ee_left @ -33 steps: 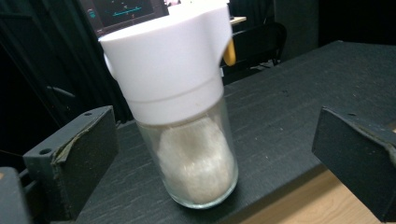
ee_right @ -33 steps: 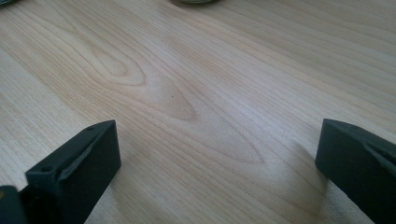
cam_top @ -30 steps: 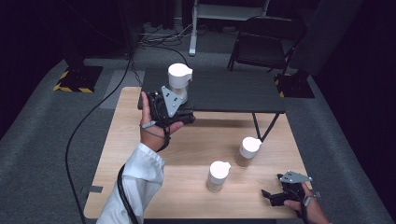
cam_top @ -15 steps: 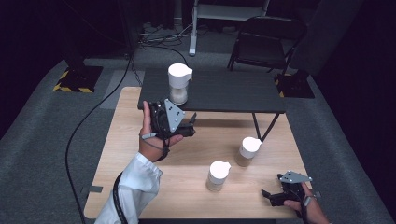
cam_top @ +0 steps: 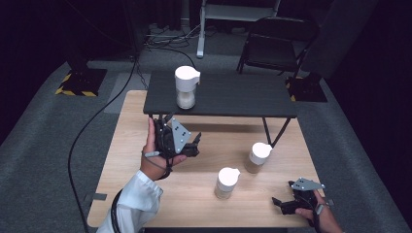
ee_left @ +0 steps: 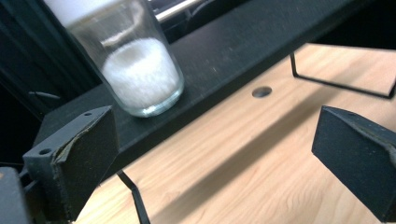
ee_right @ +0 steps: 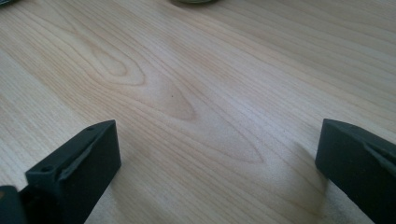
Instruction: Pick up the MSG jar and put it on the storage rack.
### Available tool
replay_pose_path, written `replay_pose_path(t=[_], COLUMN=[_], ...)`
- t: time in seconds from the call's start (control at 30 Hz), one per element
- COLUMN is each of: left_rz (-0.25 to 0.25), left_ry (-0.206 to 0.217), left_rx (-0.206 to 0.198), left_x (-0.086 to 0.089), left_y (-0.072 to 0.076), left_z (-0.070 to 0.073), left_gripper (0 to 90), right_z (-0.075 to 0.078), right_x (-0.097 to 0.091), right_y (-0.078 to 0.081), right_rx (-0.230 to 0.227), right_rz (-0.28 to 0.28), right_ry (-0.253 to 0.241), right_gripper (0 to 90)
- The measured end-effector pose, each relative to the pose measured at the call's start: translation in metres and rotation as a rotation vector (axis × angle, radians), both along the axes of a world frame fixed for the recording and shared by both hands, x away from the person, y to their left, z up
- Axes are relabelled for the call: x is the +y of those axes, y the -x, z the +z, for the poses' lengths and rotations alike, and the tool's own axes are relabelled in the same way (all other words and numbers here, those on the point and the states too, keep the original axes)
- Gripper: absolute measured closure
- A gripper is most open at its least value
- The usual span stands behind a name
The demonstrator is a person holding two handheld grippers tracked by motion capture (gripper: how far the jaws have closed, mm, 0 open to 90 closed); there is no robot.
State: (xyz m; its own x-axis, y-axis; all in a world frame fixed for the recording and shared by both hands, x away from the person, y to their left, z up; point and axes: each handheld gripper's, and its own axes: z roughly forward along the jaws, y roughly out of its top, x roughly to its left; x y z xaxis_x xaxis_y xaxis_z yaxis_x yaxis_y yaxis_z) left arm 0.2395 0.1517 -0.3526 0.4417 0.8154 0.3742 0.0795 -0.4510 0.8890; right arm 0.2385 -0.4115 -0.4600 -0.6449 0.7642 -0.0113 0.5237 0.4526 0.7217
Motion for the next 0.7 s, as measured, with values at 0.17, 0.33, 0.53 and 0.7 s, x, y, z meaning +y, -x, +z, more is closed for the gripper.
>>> replay_pose_path(t=[0.17, 0.33, 0.53, 0.7], left_rz=[-0.01, -0.022, -0.032, -0.035], left_ry=[-0.029, -0.052, -0.061, -0.084], left_rx=[0.012, 0.028, 0.053, 0.07], left_x=[0.0, 0.0, 0.002, 0.001], left_y=[0.004, 0.007, 0.012, 0.015], left_z=[-0.006, -0.013, -0.024, -0.033], left_gripper=[0.5, 0.5, 0.5, 0.5], right_z=[0.0, 0.0, 0.0, 0.0], right_x=[0.0, 0.0, 0.0, 0.0], right_y=[0.0, 0.0, 0.0, 0.0], right_rx=[0.0, 0.0, -0.001, 0.0], right_rz=[-0.002, -0.002, -0.002, -0.002], right_ry=[0.0, 0.0, 0.0, 0.0], right_gripper=[0.0, 0.0, 0.0, 0.0])
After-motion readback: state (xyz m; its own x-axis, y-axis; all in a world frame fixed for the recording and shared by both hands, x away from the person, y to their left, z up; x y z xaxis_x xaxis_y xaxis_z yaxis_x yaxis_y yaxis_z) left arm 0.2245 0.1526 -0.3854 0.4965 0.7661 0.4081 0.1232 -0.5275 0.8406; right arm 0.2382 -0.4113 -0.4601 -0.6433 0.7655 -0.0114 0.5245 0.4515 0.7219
